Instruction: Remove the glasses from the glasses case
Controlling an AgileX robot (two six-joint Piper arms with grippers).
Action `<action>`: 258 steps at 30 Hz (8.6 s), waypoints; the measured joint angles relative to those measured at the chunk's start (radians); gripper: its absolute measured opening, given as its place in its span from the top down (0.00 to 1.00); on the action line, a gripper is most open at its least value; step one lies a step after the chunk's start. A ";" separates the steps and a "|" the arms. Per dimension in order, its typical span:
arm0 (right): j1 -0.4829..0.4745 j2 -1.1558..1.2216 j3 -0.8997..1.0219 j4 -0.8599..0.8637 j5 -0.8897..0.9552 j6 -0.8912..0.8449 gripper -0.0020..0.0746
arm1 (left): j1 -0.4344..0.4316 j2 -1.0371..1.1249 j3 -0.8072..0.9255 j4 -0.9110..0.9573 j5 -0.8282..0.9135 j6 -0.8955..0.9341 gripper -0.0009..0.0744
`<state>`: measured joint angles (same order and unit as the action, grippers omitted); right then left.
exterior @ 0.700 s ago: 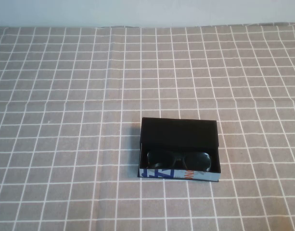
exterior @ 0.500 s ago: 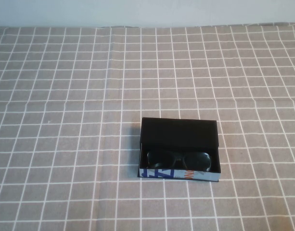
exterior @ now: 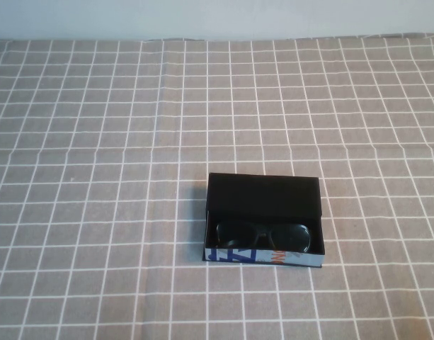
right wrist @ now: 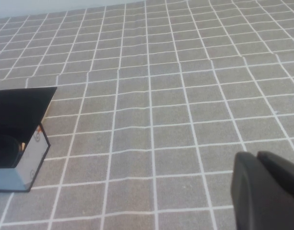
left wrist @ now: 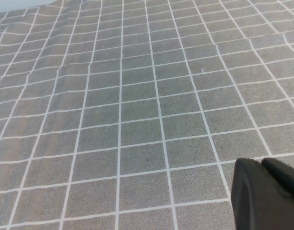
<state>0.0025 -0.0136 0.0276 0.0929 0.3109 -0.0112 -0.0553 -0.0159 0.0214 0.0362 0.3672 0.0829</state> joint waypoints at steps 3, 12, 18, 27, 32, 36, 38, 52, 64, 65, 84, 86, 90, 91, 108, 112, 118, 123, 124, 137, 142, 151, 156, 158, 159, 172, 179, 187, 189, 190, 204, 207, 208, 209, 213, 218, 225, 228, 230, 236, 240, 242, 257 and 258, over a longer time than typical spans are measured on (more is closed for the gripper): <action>0.000 0.000 0.000 0.006 0.000 0.000 1.00 | 0.000 0.000 0.000 0.000 0.000 0.000 0.99; 0.000 0.000 0.000 0.029 -0.009 0.000 1.00 | 0.000 0.000 0.000 0.000 0.000 0.000 0.99; 0.000 0.000 -0.034 0.038 -0.002 0.000 1.00 | 0.000 0.000 0.000 0.000 0.000 0.000 0.99; 0.000 0.000 -0.289 0.055 0.068 0.000 1.00 | 0.000 0.000 0.000 0.000 0.000 0.000 0.99; 0.000 0.000 -0.330 0.154 0.034 -0.002 1.00 | 0.000 0.000 0.000 0.000 0.000 0.000 0.99; 0.000 0.013 -0.337 0.263 0.017 -0.043 1.00 | 0.000 0.000 0.000 0.000 0.000 0.000 0.99; 0.000 0.050 -0.351 0.314 0.029 -0.118 1.00 | 0.000 0.000 0.000 0.000 0.000 0.000 0.99; 0.005 0.766 -0.833 0.527 0.440 -0.740 1.00 | 0.000 0.000 0.000 0.000 0.000 0.000 0.99; 0.268 1.343 -1.265 0.378 0.757 -0.831 1.00 | 0.000 0.000 0.000 0.000 0.000 0.000 0.99; 0.288 1.378 -1.293 0.351 0.774 -0.832 1.00 | 0.000 0.000 0.000 0.000 0.000 0.000 0.99; 0.611 1.852 -1.525 0.001 0.774 -0.832 0.64 | 0.000 0.000 0.000 0.000 0.000 0.000 0.99; 0.615 1.878 -1.525 -0.005 0.758 -0.832 0.60 | 0.000 0.000 0.000 0.000 0.000 0.000 0.99; 0.615 1.919 -1.531 -0.018 0.728 -0.826 0.56 | 0.000 0.000 0.000 0.000 0.000 0.000 0.99; 0.617 1.927 -1.533 -0.022 0.717 -0.819 0.56 | 0.000 0.000 0.000 0.000 0.000 0.000 0.99; 0.619 2.018 -1.535 -0.030 0.634 -0.811 0.56 | 0.000 0.000 0.000 0.000 0.000 0.000 0.99; 0.619 2.028 -1.535 -0.027 0.624 -0.811 0.63 | 0.000 0.000 0.000 0.000 0.000 0.000 0.99; 0.619 2.030 -1.581 -0.019 0.691 -0.790 0.90 | 0.000 0.000 0.000 0.000 0.000 0.000 0.99; 0.619 2.032 -1.736 -0.035 0.851 -0.668 0.90 | 0.000 0.000 0.000 0.000 0.000 0.000 0.99; 0.619 2.032 -1.772 -0.040 0.876 -0.630 0.91 | 0.000 0.000 0.000 0.000 0.000 0.000 0.99; 0.528 1.726 -1.707 -0.008 0.914 0.004 0.91 | 0.000 0.000 0.000 0.000 0.000 0.000 0.99; 0.520 1.503 -1.466 -0.195 0.922 0.263 0.91 | 0.000 0.000 0.000 0.000 0.000 0.000 0.99; 0.452 1.321 -1.043 -0.245 0.757 0.405 0.91 | 0.000 0.000 0.000 0.000 0.000 0.000 0.99; 0.382 1.364 -0.921 -0.196 0.562 0.405 0.91 | 0.000 0.000 0.000 0.000 0.000 0.000 0.99; 0.369 1.407 -0.906 -0.196 0.511 0.400 0.91 | 0.000 0.000 0.000 0.000 0.000 0.000 0.99; 0.367 1.427 -0.906 -0.196 0.487 0.400 0.91 | 0.000 0.000 0.000 0.000 0.000 0.000 0.99; 0.363 1.621 -0.905 -0.165 0.323 0.347 0.61 | 0.000 0.000 0.000 0.000 0.000 0.000 0.99; 0.363 1.420 -0.904 -0.180 0.282 0.343 0.56 | 0.000 0.000 0.000 0.000 0.000 0.000 0.99; 0.363 1.063 -0.904 -0.207 0.127 0.343 0.63 | 0.000 0.000 0.000 0.000 0.000 0.000 0.99; 0.363 1.005 -0.894 -0.207 0.127 0.343 0.68 | 0.000 0.000 0.000 0.000 0.000 0.000 0.99; 0.363 0.985 -0.880 -0.207 0.129 0.343 0.71 | 0.000 0.000 0.000 0.000 0.000 0.000 0.99; 0.363 0.398 -0.435 -0.365 -0.029 0.343 0.99 | 0.000 0.000 0.000 0.000 0.000 0.000 0.99; 0.363 0.285 -0.404 -0.397 0.028 0.343 0.99 | 0.000 0.000 0.000 0.000 0.000 0.000 0.99; 0.363 0.257 -0.398 -0.409 0.058 0.343 0.99 | 0.000 0.000 0.000 0.000 0.000 0.000 0.99; 0.363 0.225 -0.397 -0.421 0.088 0.343 0.99 | 0.000 0.000 0.000 0.000 0.000 0.000 0.99; 0.363 0.138 -0.367 -0.447 0.135 0.343 0.99 | 0.000 0.000 0.000 0.000 0.000 0.000 0.99; 0.316 0.050 -0.278 -0.429 0.151 0.388 0.99 | 0.000 0.000 0.000 0.000 0.000 0.000 0.99; 0.111 0.004 -0.168 -0.218 0.109 0.317 0.99 | 0.000 0.000 0.000 0.000 0.000 0.000 0.99; 0.029 0.003 -0.132 -0.103 0.008 0.182 0.99 | 0.000 0.000 0.000 0.000 0.000 0.000 0.99; -0.004 0.000 -0.099 -0.044 -0.066 0.102 0.99 | 0.000 0.000 0.000 0.000 0.000 0.000 0.99; -0.019 0.000 -0.006 0.008 -0.162 0.023 0.99 | 0.000 0.000 0.000 0.000 0.000 0.000 0.99; -0.019 0.000 -0.001 0.008 -0.126 0.018 1.00 | 0.000 0.000 0.000 0.000 0.000 0.000 0.99; -0.015 0.000 -0.001 0.008 -0.103 0.011 1.00 | 0.000 0.000 0.000 0.000 0.000 0.000 0.99; 0.101 0.000 0.001 0.015 -0.007 0.011 1.00 | 0.000 0.000 0.000 0.000 0.000 0.000 0.99; 0.101 0.000 0.001 0.015 -0.007 0.011 1.00 | 0.000 0.000 0.000 0.000 0.000 0.000 0.99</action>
<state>0.1035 -0.0134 0.0284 0.1077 0.3042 0.0000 -0.0553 -0.0159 0.0214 0.0362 0.3672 0.0829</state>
